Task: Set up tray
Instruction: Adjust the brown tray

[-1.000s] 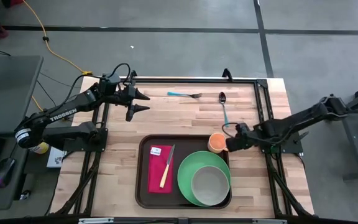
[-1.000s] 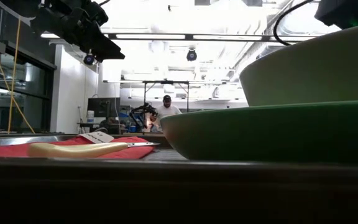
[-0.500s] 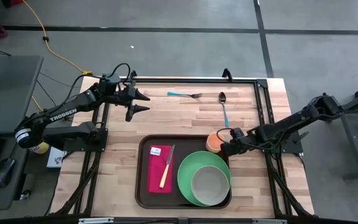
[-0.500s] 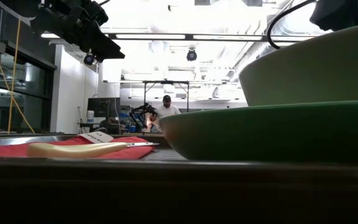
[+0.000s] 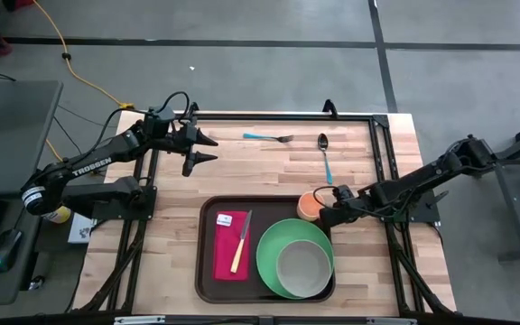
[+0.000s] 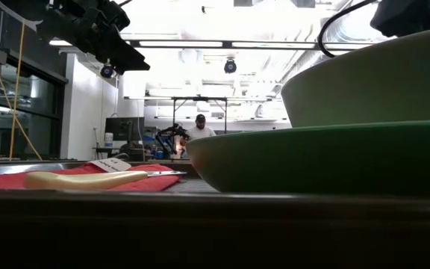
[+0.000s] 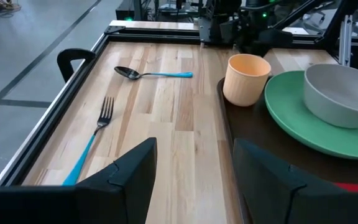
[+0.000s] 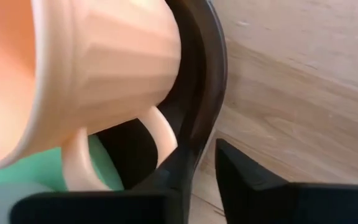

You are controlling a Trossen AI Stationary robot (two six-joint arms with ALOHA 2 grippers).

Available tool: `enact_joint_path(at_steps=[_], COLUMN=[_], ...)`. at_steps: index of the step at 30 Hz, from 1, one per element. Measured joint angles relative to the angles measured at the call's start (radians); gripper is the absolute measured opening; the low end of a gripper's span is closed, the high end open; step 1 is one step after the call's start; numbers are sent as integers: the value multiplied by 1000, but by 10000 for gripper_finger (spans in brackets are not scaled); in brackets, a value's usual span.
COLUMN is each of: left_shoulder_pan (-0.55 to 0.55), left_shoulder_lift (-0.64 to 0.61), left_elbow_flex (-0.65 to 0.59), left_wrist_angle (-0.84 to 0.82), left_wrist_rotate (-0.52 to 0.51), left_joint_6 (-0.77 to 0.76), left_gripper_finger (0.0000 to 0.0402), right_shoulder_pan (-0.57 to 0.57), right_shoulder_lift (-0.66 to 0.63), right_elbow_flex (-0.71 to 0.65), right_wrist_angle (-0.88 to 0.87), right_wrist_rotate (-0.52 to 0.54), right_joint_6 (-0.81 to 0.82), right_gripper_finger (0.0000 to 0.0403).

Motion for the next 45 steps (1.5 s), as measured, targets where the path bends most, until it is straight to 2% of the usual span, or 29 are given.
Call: enact_joint_path(at_steps=[7,12,23,37,45], left_shoulder_pan=[0,0,0,0,0], left_shoulder_lift=[0,0,0,0,0], left_elbow_flex=[0,0,0,0,0], left_wrist_angle=[0,0,0,0,0], left_wrist_rotate=[0,0,0,0,-1], left_joint_6=[3,3,3,2,2], left_gripper_finger=[244,244,244,244,244], right_shoulder_pan=[0,-2,-14,-122,-127], right_shoulder_lift=[0,0,0,47,88], right_elbow_flex=[0,0,-1,-13,-11], right_wrist_angle=[40,47,42,83,89], right_wrist_rotate=[0,23,55,-2,-23], right_joint_6=[-6,-19,-27,-137,-111], right_gripper_finger=[107,132,129,129,128])
